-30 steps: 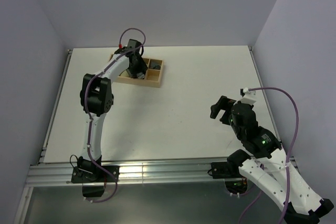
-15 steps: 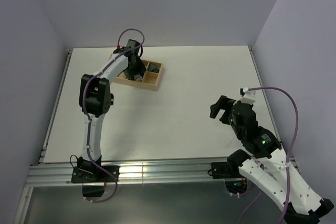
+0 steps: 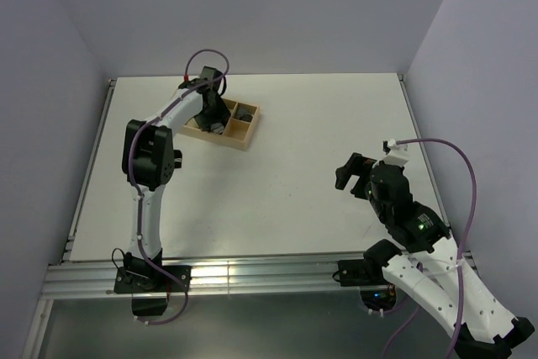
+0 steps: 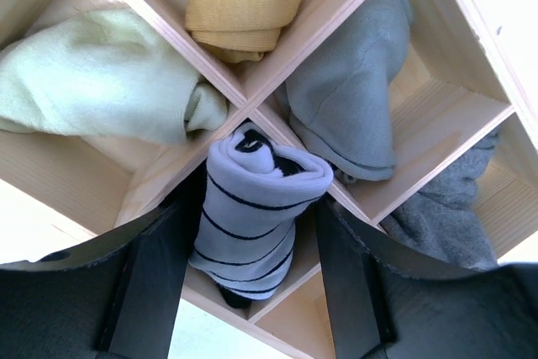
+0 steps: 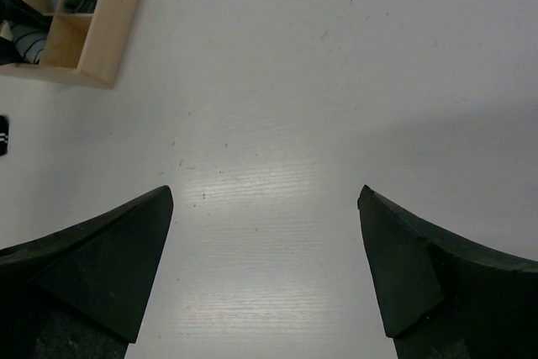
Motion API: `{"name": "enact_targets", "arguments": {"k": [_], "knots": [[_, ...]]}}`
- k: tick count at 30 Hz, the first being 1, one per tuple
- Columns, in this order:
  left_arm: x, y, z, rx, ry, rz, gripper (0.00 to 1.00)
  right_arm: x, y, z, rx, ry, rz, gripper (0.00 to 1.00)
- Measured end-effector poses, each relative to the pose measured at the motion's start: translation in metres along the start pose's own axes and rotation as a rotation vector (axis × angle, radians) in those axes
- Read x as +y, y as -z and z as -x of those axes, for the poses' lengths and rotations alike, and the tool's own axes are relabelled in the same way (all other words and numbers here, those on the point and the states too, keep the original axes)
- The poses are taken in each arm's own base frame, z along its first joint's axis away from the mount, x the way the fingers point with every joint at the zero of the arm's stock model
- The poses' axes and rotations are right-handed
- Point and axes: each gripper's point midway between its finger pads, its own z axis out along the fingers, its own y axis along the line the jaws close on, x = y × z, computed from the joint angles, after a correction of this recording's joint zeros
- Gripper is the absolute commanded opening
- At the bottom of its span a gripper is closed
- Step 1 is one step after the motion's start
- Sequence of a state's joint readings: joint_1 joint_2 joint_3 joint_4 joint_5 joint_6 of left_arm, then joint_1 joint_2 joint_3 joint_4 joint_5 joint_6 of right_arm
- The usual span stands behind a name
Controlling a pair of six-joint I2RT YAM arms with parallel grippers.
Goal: Roll the socks
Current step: Place the sock in the storage box.
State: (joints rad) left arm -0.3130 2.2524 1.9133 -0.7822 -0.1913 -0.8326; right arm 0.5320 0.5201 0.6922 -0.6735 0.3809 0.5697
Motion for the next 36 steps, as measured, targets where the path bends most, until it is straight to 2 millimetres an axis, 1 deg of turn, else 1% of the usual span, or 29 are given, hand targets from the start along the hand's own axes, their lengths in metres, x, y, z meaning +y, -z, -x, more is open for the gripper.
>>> {"name": "enact_targets", "arguments": {"k": [6, 13, 17, 24, 26, 28, 29, 32, 34, 36], "knots": [[0.009, 0.006, 0.001, -0.042, 0.003, -0.003, 0.65, 0.000, 0.000, 0.000, 0.002, 0.003, 0.000, 0.98], [0.009, 0.012, 0.009, -0.090, 0.006, -0.025, 0.68, 0.000, -0.002, -0.002, 0.011, 0.008, -0.005, 0.98], [0.006, 0.016, 0.017, -0.126, 0.006, -0.041, 0.65, 0.000, -0.002, -0.003, 0.014, 0.009, -0.002, 0.98], [0.002, 0.028, 0.031, -0.194, 0.005, -0.073, 0.56, 0.001, -0.005, -0.006, 0.024, 0.014, -0.004, 0.98], [0.001, 0.030, 0.036, -0.210, 0.002, -0.070, 0.51, 0.001, -0.006, -0.006, 0.027, 0.017, -0.003, 0.98], [0.002, 0.031, 0.038, -0.217, -0.001, -0.065, 0.44, 0.002, -0.006, -0.007, 0.029, 0.017, -0.001, 0.98], [0.001, 0.031, 0.040, -0.223, -0.001, -0.063, 0.43, 0.002, -0.007, -0.007, 0.029, 0.017, 0.000, 0.98], [0.000, 0.028, 0.042, -0.226, -0.006, -0.060, 0.41, 0.003, -0.007, -0.007, 0.031, 0.016, 0.006, 0.97], [0.000, 0.023, 0.040, -0.219, -0.007, -0.054, 0.35, 0.004, -0.007, -0.007, 0.031, 0.016, 0.008, 0.97], [0.002, 0.018, 0.037, -0.210, -0.008, -0.044, 0.33, 0.004, -0.007, -0.007, 0.030, 0.015, 0.008, 0.97]]}}
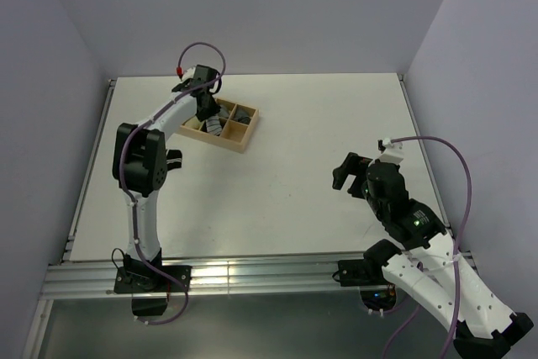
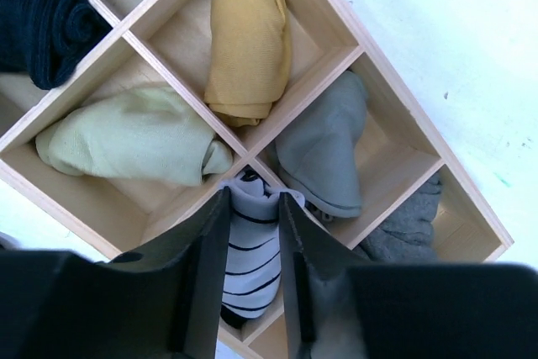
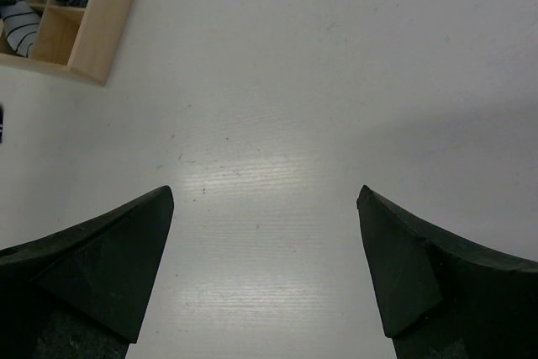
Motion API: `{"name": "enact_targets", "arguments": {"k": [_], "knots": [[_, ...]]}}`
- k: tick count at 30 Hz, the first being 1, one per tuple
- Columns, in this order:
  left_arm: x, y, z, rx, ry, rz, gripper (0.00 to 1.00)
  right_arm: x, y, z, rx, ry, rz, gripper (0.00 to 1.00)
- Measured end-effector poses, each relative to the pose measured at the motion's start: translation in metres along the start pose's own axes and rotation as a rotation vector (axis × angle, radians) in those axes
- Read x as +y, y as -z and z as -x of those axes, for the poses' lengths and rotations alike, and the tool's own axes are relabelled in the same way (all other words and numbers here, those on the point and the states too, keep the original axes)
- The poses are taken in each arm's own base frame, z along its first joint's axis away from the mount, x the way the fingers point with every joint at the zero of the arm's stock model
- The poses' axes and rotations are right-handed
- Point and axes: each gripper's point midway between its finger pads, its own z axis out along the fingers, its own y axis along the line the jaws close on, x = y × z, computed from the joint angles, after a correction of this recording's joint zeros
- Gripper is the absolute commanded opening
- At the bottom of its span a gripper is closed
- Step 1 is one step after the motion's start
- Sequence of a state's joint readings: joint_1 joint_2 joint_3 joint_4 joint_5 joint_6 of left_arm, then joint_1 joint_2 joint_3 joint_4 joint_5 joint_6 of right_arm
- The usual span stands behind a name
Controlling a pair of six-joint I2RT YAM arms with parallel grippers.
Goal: Roll the socks
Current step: Place the sock in the storage box.
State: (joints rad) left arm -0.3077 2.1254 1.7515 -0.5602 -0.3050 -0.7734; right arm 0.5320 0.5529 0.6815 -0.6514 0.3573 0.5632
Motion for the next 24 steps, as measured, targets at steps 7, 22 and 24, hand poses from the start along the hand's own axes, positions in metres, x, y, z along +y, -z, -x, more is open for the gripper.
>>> {"name": "enact_targets", "arguments": {"k": [7, 22, 24], "knots": [[0.003, -0.002, -0.005, 0.016, 0.010, 0.008, 0.16, 0.000, 0.000, 0.000, 0.000, 0.000, 0.001, 0.97], [0.007, -0.018, -0.034, 0.106, -0.001, 0.053, 0.25, 0.002, -0.005, -0.004, 0.020, 0.007, -0.001, 0.97], [0.001, -0.023, -0.029, 0.104, 0.019, 0.043, 0.27, 0.002, -0.005, -0.004, 0.021, 0.007, -0.002, 0.97]]}}
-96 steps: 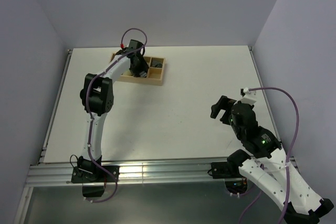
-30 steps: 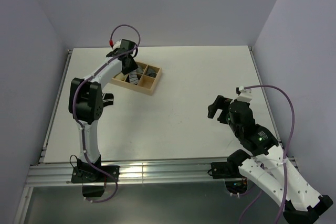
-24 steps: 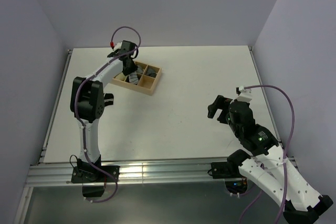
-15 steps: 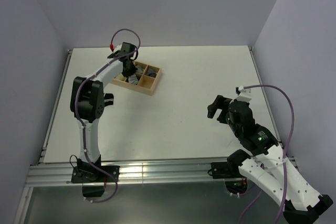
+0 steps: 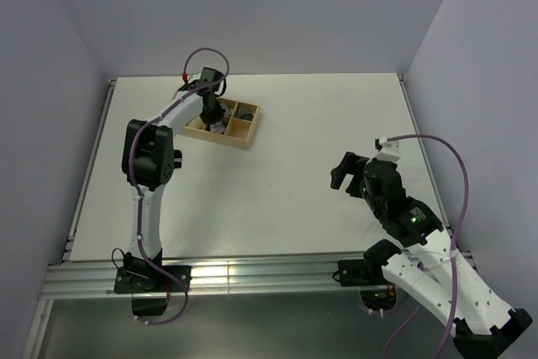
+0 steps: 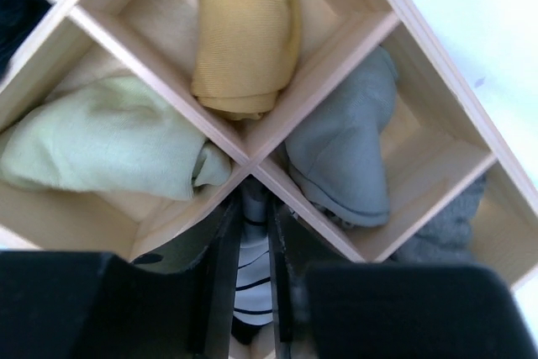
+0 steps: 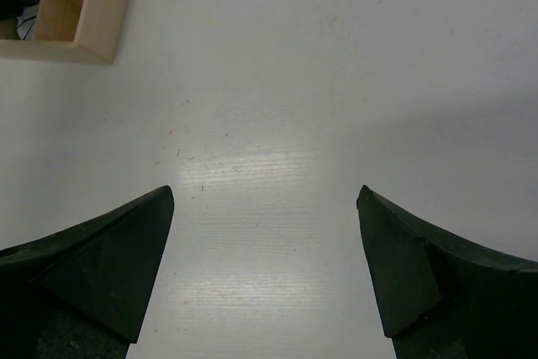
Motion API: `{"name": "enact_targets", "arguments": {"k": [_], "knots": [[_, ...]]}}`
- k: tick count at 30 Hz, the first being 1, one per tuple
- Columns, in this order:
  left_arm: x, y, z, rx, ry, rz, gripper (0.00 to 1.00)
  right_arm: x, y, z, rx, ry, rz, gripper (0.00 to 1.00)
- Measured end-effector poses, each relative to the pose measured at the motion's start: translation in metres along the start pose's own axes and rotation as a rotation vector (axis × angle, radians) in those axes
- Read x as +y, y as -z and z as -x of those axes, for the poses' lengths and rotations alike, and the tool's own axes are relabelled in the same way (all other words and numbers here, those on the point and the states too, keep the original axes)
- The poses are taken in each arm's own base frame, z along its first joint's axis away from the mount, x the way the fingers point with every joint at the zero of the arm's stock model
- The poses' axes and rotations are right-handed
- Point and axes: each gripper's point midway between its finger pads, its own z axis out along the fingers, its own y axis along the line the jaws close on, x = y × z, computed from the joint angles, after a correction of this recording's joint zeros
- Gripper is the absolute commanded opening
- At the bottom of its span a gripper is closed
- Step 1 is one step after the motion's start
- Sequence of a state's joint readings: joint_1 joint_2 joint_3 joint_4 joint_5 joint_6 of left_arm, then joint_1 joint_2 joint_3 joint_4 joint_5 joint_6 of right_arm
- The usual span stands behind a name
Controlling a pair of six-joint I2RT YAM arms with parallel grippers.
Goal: Roll the socks
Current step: Place the sock in the storage box.
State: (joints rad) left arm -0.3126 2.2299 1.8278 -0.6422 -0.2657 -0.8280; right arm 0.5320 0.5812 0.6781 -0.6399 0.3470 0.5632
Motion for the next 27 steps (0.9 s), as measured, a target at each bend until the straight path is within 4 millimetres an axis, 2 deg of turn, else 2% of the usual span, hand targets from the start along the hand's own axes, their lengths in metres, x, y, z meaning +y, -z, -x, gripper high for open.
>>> {"name": "enact_targets", "arguments": {"k": [4, 8, 16, 19, 22, 23, 27], "knots": [[-0.013, -0.007, 0.011, -0.010, 0.042, -0.035, 0.29, 0.000, 0.000, 0.000, 0.001, 0.001, -0.001, 0.97], [-0.022, -0.016, 0.027, -0.029, 0.098, -0.076, 0.38, 0.000, 0.000, 0.000, 0.000, 0.000, -0.003, 0.97], [-0.041, -0.030, 0.059, -0.053, 0.234, -0.225, 0.42, -0.001, -0.004, -0.003, 0.016, 0.008, -0.014, 0.96], [-0.044, -0.030, 0.064, -0.052, 0.261, -0.247, 0.46, -0.001, -0.004, -0.004, 0.018, 0.009, -0.012, 0.96], [-0.045, -0.026, 0.066, -0.059, 0.273, -0.259, 0.52, 0.000, -0.002, -0.002, 0.010, 0.005, -0.006, 0.96], [-0.044, -0.023, 0.066, -0.061, 0.273, -0.258, 0.57, 0.000, -0.001, -0.001, 0.007, 0.003, -0.003, 0.96], [-0.031, 0.005, 0.065, -0.060, 0.262, -0.232, 0.67, 0.001, 0.004, 0.003, -0.015, -0.007, 0.016, 0.96]]}}
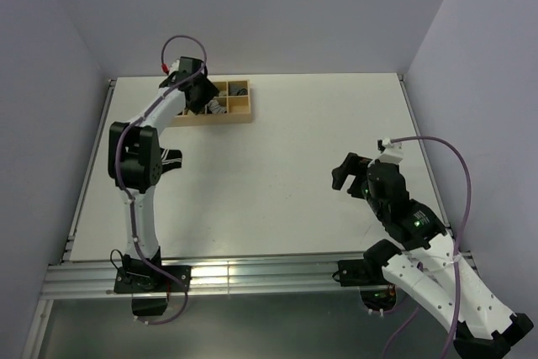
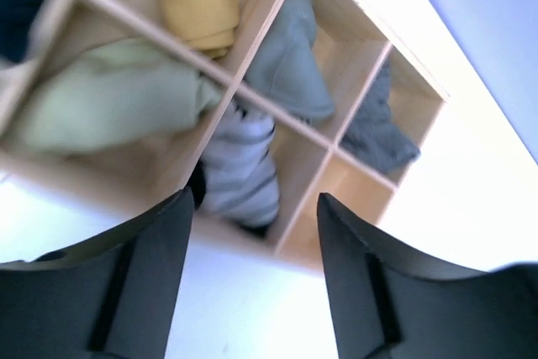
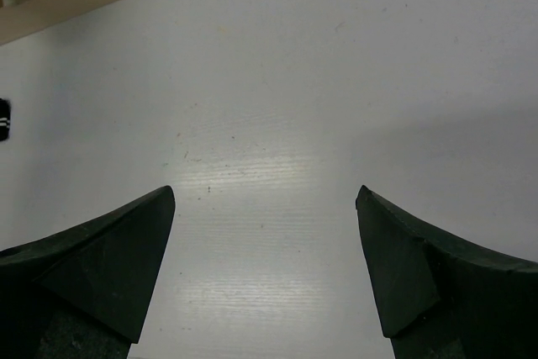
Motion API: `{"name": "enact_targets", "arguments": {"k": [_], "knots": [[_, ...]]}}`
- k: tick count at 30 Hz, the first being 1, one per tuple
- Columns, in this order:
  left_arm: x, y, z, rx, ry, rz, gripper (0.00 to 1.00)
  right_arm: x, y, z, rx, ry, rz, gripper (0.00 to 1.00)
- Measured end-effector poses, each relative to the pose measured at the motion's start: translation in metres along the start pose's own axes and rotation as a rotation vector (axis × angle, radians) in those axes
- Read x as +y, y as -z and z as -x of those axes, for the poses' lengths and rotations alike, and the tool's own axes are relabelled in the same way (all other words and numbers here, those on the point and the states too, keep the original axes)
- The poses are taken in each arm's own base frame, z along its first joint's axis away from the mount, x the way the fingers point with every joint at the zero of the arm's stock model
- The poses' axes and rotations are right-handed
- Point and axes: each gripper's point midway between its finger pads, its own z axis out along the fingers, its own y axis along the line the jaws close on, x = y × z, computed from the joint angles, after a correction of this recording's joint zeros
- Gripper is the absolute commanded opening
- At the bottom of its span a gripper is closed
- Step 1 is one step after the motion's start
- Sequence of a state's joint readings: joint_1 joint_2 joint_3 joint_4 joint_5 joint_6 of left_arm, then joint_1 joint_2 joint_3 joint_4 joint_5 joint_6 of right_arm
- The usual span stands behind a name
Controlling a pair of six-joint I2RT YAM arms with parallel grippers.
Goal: Roll the socks
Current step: Place the sock in the storage box, then move the sock to the center of the board.
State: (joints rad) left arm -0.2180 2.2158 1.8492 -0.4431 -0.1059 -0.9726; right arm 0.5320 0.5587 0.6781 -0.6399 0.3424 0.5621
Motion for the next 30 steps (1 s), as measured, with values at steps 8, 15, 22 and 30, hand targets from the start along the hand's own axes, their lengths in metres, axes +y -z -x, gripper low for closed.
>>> {"name": "enact_targets", "arguments": {"k": [8, 15, 22, 30], "knots": [[0.015, 0.123, 0.035, -0.145, -0.039, 0.007, 0.85, 0.005, 0.006, 0.002, -0.011, 0.005, 0.045, 0.97], [0.105, 0.160, 0.015, -0.184, -0.033, 0.133, 0.79, 0.016, 0.014, 0.004, -0.015, 0.010, 0.125, 0.97], [0.183, 0.122, -0.027, -0.082, -0.063, 0.303, 0.80, 0.027, 0.012, -0.010, 0.025, 0.023, 0.199, 0.96], [0.187, 0.073, -0.036, -0.042, -0.117, 0.300, 0.80, 0.036, 0.015, -0.019, 0.067, 0.038, 0.260, 0.96]]}}
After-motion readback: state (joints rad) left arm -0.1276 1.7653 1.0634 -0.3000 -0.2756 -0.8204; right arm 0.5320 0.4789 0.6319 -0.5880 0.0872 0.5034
